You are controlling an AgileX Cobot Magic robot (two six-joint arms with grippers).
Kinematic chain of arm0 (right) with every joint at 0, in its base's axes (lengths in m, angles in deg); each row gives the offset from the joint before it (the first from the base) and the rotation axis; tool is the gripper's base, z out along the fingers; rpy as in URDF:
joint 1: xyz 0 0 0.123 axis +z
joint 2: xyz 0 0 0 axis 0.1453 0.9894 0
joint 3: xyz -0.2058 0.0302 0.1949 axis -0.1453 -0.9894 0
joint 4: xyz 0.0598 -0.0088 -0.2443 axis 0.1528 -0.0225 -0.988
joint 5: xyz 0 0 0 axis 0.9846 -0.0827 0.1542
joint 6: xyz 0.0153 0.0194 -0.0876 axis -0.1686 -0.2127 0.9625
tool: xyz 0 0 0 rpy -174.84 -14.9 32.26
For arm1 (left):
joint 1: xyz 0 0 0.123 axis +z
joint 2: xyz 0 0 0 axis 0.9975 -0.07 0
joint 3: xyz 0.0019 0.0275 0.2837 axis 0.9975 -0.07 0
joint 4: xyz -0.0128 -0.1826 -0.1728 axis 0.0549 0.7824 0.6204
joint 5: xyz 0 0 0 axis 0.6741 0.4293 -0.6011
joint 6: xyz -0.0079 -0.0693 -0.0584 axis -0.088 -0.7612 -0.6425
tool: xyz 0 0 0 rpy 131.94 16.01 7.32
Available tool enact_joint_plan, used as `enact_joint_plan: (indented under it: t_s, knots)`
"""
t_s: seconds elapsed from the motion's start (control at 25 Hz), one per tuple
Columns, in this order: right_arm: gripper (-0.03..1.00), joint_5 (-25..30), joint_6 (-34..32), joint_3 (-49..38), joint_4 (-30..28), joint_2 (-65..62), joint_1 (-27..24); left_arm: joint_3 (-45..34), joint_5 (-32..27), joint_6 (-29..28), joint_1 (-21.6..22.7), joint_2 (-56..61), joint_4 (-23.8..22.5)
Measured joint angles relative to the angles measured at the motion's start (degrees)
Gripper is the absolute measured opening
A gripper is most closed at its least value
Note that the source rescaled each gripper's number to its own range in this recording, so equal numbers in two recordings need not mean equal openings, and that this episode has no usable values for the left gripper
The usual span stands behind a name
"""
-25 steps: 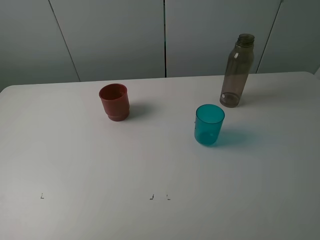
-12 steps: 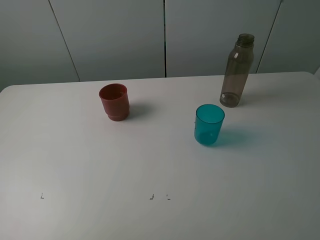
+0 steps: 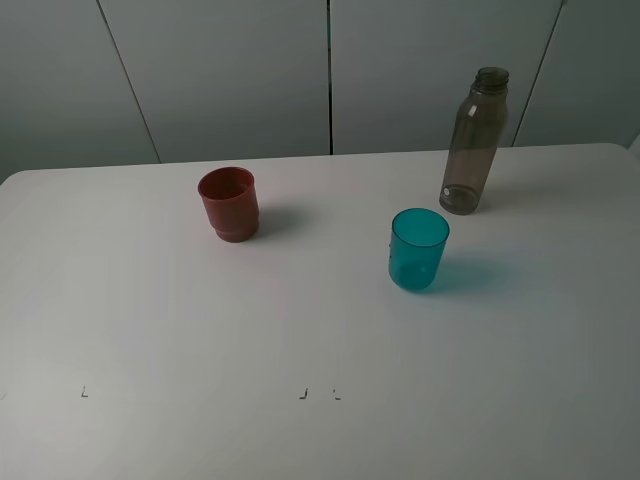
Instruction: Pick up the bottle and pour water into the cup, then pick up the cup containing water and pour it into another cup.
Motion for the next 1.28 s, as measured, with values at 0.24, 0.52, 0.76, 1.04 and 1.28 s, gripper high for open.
enact_joint_plan:
  t_s: [0.24, 0.52, 0.76, 1.04, 1.28]
  knots:
    - [1.00, -0.1, 0.0, 0.0, 0.0, 0.0, -5.4, 0.0, 0.0, 0.0, 0.0, 0.0, 0.0]
    - [1.00, -0.1, 0.0, 0.0, 0.0, 0.0, -16.5, 0.0, 0.0, 0.0, 0.0, 0.0, 0.0]
    - [1.00, -0.1, 3.0, 0.0, 0.8, 0.0, -19.7, 0.0, 0.0, 0.0, 0.0, 0.0, 0.0]
    - [1.00, -0.1, 5.7, 0.0, 2.2, 0.0, -19.8, 0.0, 0.0, -0.4, 0.0, 0.0, 0.0]
    - [1.00, -0.1, 5.6, 0.0, 2.6, 0.0, -19.8, 0.0, 0.0, -0.4, 0.0, 0.0, 0.0]
